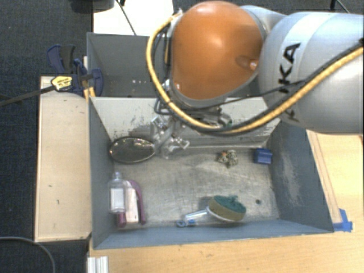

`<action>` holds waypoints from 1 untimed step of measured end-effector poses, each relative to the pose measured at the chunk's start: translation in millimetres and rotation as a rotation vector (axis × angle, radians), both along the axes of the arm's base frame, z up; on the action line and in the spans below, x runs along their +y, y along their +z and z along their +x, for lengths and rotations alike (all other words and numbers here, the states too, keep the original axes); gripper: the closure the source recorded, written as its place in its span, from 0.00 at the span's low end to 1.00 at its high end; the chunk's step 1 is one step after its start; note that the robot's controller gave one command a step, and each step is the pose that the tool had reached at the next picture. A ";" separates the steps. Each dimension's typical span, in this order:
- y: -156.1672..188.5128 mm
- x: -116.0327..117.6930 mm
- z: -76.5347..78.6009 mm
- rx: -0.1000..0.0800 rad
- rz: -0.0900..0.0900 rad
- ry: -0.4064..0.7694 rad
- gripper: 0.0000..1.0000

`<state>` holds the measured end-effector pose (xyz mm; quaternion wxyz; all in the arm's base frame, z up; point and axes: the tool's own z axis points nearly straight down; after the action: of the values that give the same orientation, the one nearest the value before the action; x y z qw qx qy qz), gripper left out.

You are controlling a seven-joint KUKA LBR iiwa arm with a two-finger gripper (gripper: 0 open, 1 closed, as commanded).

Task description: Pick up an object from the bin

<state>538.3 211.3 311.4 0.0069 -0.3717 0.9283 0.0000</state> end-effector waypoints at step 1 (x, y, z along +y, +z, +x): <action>-43.6 -1.0 -26.9 0.013 -0.003 -0.245 1.00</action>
Offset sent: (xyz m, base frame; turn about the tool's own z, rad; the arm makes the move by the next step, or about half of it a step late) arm -0.0270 -0.0011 -0.0433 0.2442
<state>511.4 210.3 267.8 0.0001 -0.2556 0.9668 0.0003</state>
